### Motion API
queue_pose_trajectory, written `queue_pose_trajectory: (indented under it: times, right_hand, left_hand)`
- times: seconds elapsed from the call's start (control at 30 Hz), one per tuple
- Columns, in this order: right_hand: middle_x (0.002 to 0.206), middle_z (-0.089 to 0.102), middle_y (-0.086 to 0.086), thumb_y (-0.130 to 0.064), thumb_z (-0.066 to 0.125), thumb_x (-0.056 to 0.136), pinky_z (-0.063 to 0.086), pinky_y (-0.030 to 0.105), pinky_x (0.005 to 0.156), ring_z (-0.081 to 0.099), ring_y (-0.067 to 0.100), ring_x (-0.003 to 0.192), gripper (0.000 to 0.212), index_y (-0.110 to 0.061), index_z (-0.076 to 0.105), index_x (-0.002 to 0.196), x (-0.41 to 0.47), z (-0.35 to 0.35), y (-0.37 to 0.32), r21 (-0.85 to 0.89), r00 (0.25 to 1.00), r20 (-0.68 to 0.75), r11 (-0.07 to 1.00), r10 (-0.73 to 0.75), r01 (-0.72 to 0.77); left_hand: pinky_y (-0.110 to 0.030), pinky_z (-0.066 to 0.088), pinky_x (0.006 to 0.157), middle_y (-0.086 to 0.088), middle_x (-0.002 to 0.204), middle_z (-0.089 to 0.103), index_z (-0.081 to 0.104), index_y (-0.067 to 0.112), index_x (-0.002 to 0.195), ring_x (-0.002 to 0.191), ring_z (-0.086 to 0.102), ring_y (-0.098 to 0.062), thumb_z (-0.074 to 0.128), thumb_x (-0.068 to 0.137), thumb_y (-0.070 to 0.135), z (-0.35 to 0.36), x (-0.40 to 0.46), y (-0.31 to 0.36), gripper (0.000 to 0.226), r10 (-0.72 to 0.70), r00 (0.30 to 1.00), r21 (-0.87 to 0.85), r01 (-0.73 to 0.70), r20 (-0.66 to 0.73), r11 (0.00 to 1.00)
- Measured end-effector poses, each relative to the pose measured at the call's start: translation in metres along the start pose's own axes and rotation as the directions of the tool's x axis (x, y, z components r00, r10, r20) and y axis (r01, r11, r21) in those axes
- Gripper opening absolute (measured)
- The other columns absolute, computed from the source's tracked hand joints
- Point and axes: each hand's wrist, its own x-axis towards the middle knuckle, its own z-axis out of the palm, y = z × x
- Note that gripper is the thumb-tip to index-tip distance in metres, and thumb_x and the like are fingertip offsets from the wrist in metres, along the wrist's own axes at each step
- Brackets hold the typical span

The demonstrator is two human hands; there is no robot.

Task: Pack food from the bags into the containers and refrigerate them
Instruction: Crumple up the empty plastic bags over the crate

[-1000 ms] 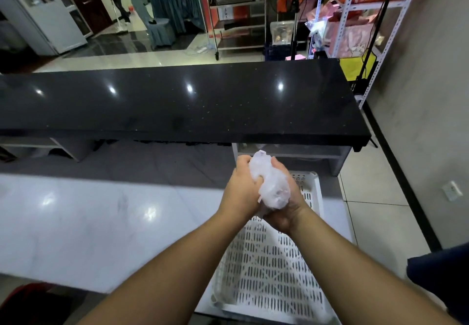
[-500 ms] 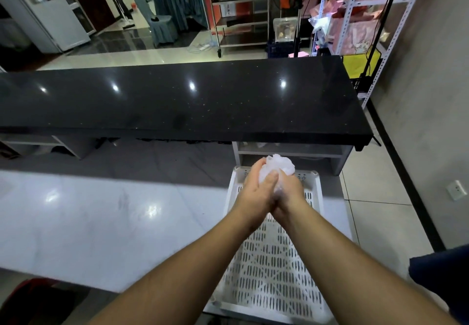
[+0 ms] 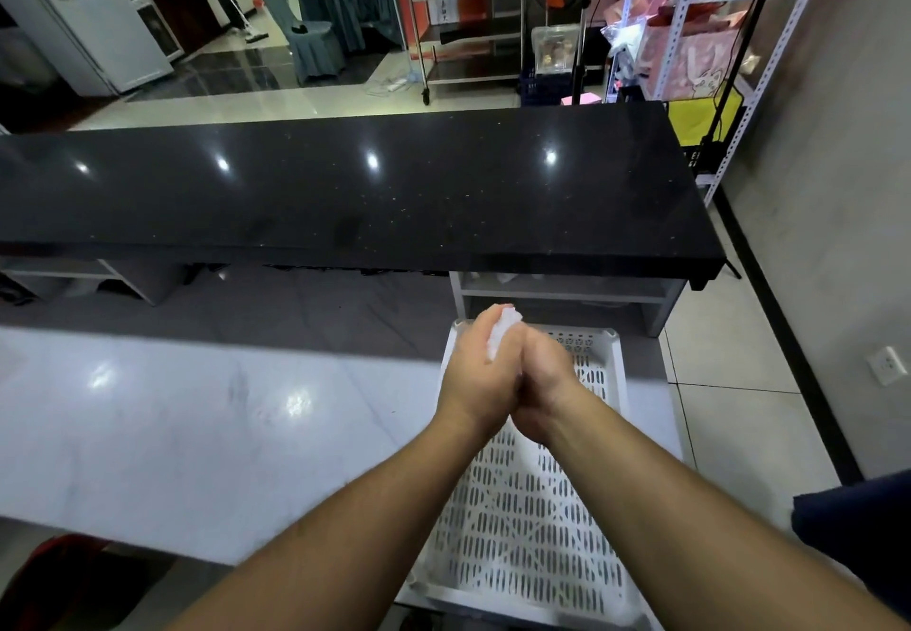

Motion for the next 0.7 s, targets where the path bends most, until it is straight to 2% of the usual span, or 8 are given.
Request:
queue_pose_trajectory:
  times: [0.1,0.17,0.27,0.37,0.47,0.53,0.63,0.7]
  right_hand:
    - [0.083,0.073,0.006,-0.037,0.043,0.096,0.055,0.030,0.065,0.073,0.020,0.079,0.038,-0.014,0.073,0.089,-0.003,-0.001,0.002,0.114,0.992,0.110,0.991,0.064,-0.076]
    - [0.083,0.075,0.006,-0.046,0.034,0.105,0.056,0.028,0.058,0.074,0.017,0.076,0.053,-0.011,0.074,0.099,-0.004,0.002,0.005,0.147,0.974,0.188,0.977,0.124,-0.153]
    - [0.111,0.077,0.013,-0.052,0.027,0.108,0.063,0.034,0.074,0.076,0.023,0.097,0.065,-0.008,0.072,0.124,-0.011,0.010,0.017,0.024,0.955,0.243,0.983,0.173,-0.184]
    - [0.116,0.072,0.013,-0.050,0.040,0.106,0.054,0.045,0.104,0.067,0.030,0.109,0.060,-0.002,0.070,0.124,-0.008,0.009,0.028,0.004,0.958,0.209,0.979,0.198,-0.203]
    - [0.110,0.077,0.010,-0.039,0.046,0.105,0.058,0.040,0.084,0.067,0.030,0.099,0.046,-0.005,0.066,0.129,-0.003,0.006,0.036,-0.027,0.970,0.100,0.975,0.224,-0.222]
    - [0.106,0.079,0.008,-0.042,0.045,0.105,0.056,0.037,0.078,0.068,0.027,0.091,0.047,-0.008,0.068,0.127,-0.006,0.015,0.050,-0.123,0.968,0.078,0.966,0.238,-0.227]
    - [0.112,0.075,0.013,-0.061,0.042,0.102,0.054,0.053,0.102,0.071,0.035,0.094,0.058,-0.013,0.071,0.118,-0.020,0.053,0.076,-0.151,0.951,0.113,0.951,0.288,-0.270]
    - [0.121,0.073,0.014,-0.069,0.039,0.099,0.051,0.056,0.106,0.073,0.037,0.102,0.069,-0.012,0.072,0.120,-0.034,0.088,0.089,-0.059,0.906,0.232,0.935,0.354,-0.350]
  left_hand:
    - [-0.033,0.056,0.071,0.006,0.089,0.070,0.065,0.026,0.097,0.083,0.066,-0.010,0.053,0.098,0.035,-0.006,0.011,0.005,0.015,0.029,0.993,0.137,-0.013,-0.111,0.990]
    - [-0.033,0.048,0.062,0.001,0.077,0.065,0.061,0.016,0.084,0.072,0.060,-0.018,0.052,0.098,0.026,-0.016,0.018,0.004,0.019,-0.002,0.990,0.161,0.026,-0.144,0.987]
    - [-0.033,0.041,0.060,-0.004,0.073,0.061,0.057,0.009,0.076,0.069,0.054,-0.022,0.048,0.099,0.019,-0.035,0.022,-0.003,0.026,-0.104,0.978,0.170,0.135,-0.180,0.976]
    - [-0.032,0.043,0.062,-0.002,0.073,0.059,0.057,0.014,0.075,0.071,0.053,-0.024,0.047,0.101,0.017,-0.058,0.020,-0.014,0.028,-0.189,0.960,0.107,0.214,-0.209,0.971]
    - [-0.037,0.057,0.080,-0.001,0.092,0.072,0.071,0.018,0.092,0.091,0.067,-0.027,0.049,0.098,0.017,-0.086,0.013,-0.022,0.023,-0.266,0.929,-0.073,0.256,-0.258,0.964]
    - [-0.030,0.058,0.072,0.003,0.090,0.073,0.073,0.020,0.093,0.088,0.069,-0.024,0.050,0.098,0.014,-0.104,0.007,-0.024,0.025,-0.341,0.901,-0.217,0.288,-0.268,0.933]
    - [-0.027,0.051,0.058,0.000,0.070,0.064,0.068,0.016,0.079,0.069,0.060,-0.027,0.049,0.094,0.012,-0.128,-0.004,-0.025,0.024,-0.394,0.873,-0.339,0.292,-0.287,0.894]
    - [-0.030,0.050,0.065,0.002,0.073,0.065,0.065,0.018,0.080,0.073,0.062,-0.025,0.047,0.093,0.013,-0.145,-0.015,-0.035,0.023,-0.294,0.901,-0.206,0.237,-0.320,0.949]
